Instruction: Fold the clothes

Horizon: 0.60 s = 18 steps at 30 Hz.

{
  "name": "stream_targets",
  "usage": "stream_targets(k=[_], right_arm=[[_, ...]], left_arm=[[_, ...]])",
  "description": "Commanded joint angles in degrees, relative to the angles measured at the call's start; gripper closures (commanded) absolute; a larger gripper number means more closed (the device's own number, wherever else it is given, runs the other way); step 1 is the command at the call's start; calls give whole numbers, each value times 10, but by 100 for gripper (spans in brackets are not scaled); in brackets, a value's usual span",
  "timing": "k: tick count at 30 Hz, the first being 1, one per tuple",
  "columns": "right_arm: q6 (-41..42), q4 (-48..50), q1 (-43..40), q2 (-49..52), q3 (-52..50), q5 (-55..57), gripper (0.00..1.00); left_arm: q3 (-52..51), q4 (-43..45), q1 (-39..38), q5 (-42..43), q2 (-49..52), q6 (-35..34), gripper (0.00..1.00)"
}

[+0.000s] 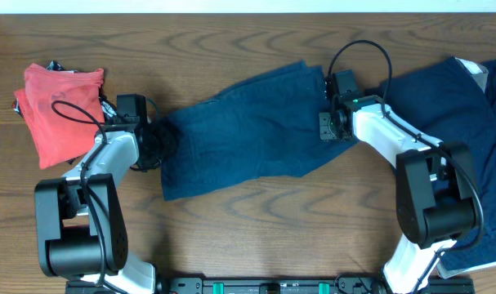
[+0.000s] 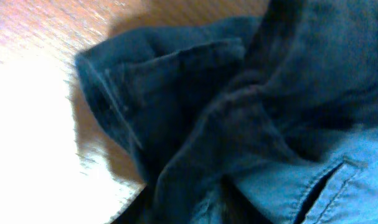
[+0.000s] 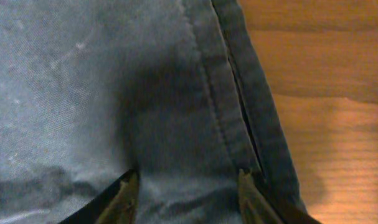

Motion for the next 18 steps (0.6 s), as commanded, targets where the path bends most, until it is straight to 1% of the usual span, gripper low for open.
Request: stream_targets(k=[1,3,6,7,8,9,10,15,18], right_arm=[[2,-1,1,-43,-4,3,48],[-24,0,0,-63,-4,-27,50],[-55,9,0,-94,-4,-73,63],[-63,15,0,-106,-4,-92,68],[-68,21,1,-117,-4,-111,79],[-73,27,1,-127,-4,-131,95],[-78,31,1,-134,-4,-151,99],[-111,42,10,-146,-5,-298,99],[-111,28,29,-134,-5,-342,99]], left_arm=[[-22,-18,-3,31,30,43,94],[-10,-46,-3,31,24,52,94],[25,-111,-3,31,7,72,94],[40,-138,-3,31,0,75,94],[58,-172,-3,31,-10,79,94],[78,-207,-3,31,-20,84,94],[95,-239,-3,31,-30,88,94],[174,-370,-3,31,-86,109,94],[195,-396,-3,31,-118,109,94]])
